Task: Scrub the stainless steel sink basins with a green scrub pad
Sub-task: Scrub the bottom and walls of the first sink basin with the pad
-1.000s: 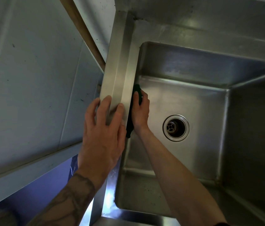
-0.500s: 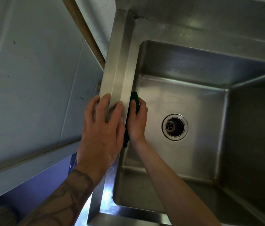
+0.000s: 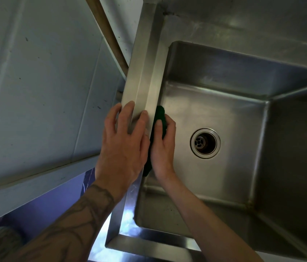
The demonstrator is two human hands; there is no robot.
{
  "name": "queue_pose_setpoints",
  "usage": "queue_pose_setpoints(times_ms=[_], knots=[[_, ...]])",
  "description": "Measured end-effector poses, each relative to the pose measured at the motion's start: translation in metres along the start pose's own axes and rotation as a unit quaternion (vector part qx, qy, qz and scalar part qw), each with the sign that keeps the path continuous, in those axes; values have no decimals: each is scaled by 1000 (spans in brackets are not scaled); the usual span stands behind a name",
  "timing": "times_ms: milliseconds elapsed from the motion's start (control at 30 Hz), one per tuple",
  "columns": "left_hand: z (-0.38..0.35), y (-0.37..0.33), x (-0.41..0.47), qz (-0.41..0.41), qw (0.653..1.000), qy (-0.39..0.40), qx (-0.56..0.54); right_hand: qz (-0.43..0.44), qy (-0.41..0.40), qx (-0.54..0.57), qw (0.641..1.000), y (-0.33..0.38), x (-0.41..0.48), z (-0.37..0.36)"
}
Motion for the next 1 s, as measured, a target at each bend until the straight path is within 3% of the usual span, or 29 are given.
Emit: queue_pose_setpoints(times_ms=[67, 233, 433, 600, 667, 800, 867, 1000], knots=[[1, 1, 0, 6, 1000, -6, -8, -10, 3, -11, 1000, -5, 9, 2], [2, -1, 1, 14, 999, -18, -31, -130, -27, -84, 988, -32, 27, 5], [3, -1, 0, -7, 1000, -30, -2, -12, 9, 8, 1000, -3, -6, 4], [1, 1, 0, 18, 999, -19, -43, -119, -12, -78, 990, -27, 17, 5], [1, 2, 0, 18, 999, -24, -38, -114, -18, -60, 992, -23, 8, 4], [-2, 0, 0, 3, 1000, -23, -12, -20, 11, 25, 999, 2, -22, 6], [-1, 0, 0, 1, 1000, -25, -17, -16, 12, 13, 1000, 0, -19, 6], [0, -1, 0, 3, 999, -26, -27, -116, -4, -73, 991, -25, 6, 6]])
Point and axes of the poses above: each hand's wrist, its own x-axis towards the middle knuckle, its own z-axis out of the back of the hand, y = z × x, the point moved 8 cm from there along x, towards the middle knuckle, and after that the axes turned 13 degrees about x, right-handed, at the moved point
